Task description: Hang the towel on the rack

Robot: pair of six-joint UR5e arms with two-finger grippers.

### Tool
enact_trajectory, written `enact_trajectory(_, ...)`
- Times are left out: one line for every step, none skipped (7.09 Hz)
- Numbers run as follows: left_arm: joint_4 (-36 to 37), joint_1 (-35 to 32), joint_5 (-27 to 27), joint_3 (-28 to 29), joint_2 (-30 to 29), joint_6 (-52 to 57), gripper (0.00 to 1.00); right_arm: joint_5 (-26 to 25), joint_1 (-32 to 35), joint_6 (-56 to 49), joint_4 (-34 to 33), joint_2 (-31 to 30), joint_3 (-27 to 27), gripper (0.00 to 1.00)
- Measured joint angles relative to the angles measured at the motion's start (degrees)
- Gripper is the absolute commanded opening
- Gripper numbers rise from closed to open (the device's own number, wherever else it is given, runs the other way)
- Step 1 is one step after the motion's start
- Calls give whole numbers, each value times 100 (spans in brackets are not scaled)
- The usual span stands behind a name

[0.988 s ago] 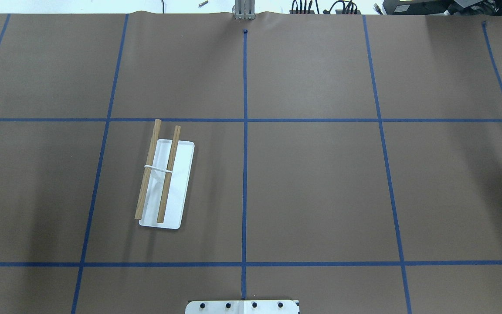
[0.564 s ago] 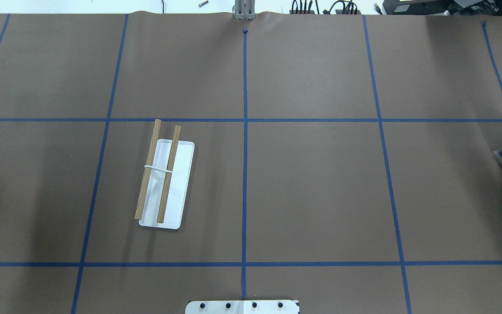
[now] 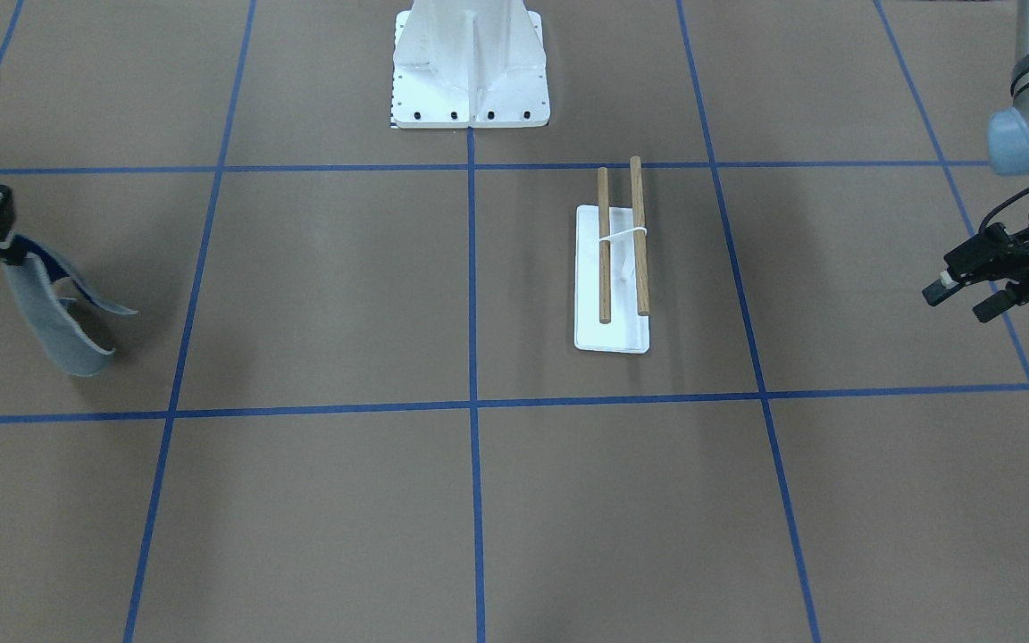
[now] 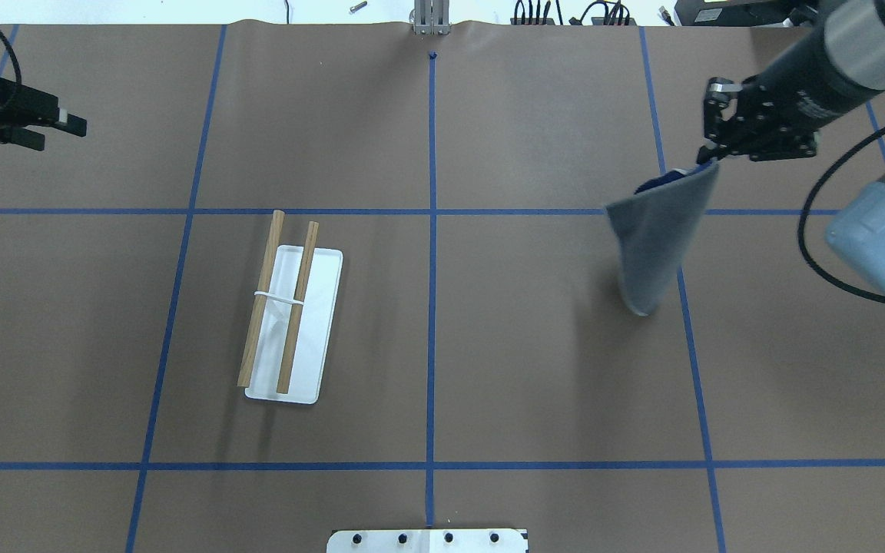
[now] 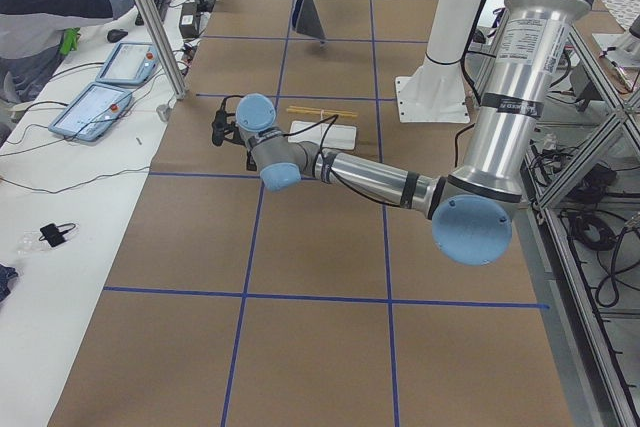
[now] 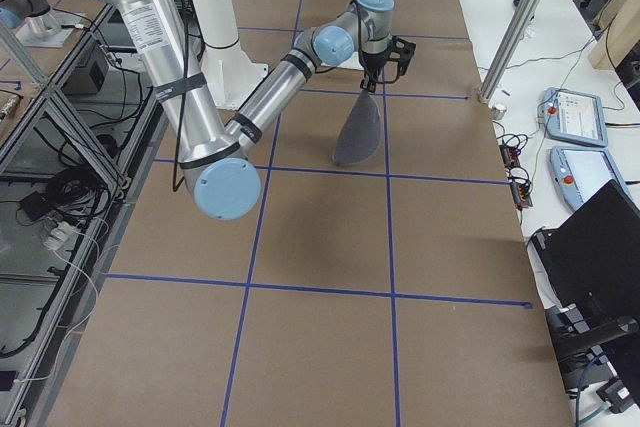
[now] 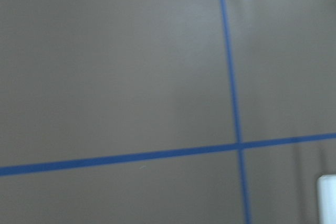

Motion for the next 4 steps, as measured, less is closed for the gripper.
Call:
enact_trajectory(-12, 166, 90, -82, -254, -360, 98, -374, -390, 1167, -101, 492, 9, 0)
enact_trajectory(-18, 367, 178, -121, -585, -845, 98, -662, -676, 2186, -135, 839, 1, 0)
enact_trajectory(-23, 715, 494, -220, -898, -1274, 98, -892, -912, 3204, -135, 1154, -26, 0)
enact_trajectory(-25, 1195, 1133, -432, -1057, -1485, 98, -1133, -1112, 4062, -126, 1414, -58, 0)
